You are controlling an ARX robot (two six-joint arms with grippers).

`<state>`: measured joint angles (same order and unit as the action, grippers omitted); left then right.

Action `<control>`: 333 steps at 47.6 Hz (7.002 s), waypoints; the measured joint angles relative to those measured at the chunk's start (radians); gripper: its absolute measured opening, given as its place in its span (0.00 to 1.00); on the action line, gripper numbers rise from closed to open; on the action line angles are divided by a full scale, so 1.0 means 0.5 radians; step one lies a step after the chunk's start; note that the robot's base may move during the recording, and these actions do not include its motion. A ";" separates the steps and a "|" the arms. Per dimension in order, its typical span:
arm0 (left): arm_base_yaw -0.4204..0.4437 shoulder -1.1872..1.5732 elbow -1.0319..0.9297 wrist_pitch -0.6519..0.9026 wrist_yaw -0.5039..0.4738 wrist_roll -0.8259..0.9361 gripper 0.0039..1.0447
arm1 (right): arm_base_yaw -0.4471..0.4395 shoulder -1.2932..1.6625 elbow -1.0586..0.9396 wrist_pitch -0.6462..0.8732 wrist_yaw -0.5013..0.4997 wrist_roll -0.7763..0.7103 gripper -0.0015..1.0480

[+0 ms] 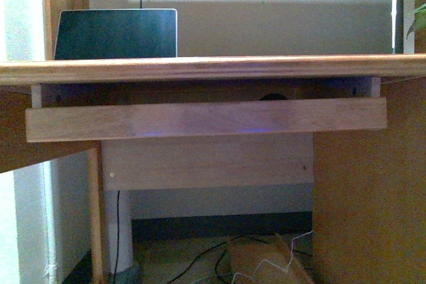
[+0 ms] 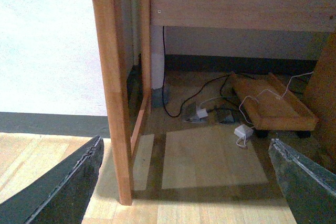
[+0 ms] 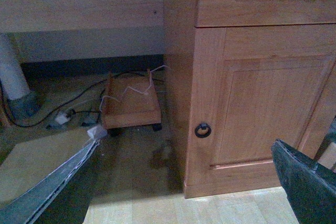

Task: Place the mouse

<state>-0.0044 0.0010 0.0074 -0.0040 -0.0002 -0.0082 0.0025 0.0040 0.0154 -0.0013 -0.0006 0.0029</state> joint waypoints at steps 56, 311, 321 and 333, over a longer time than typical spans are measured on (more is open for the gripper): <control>0.034 0.380 0.168 -0.389 0.157 -0.494 0.93 | 0.000 0.000 0.000 -0.001 0.000 0.000 0.93; -0.002 0.009 0.002 -0.002 0.000 -0.005 0.80 | 0.428 0.977 0.383 0.491 0.526 0.290 0.93; -0.002 0.009 0.002 -0.002 -0.001 -0.002 0.93 | 0.951 1.611 0.596 0.971 0.636 0.187 0.93; -0.002 0.008 0.002 -0.002 0.000 -0.002 0.93 | 1.382 2.320 0.939 1.253 0.684 -0.066 0.93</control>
<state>-0.0051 0.0051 0.0086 -0.0048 -0.0002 -0.0093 0.6937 1.1641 0.4850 0.6250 0.3412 -0.0303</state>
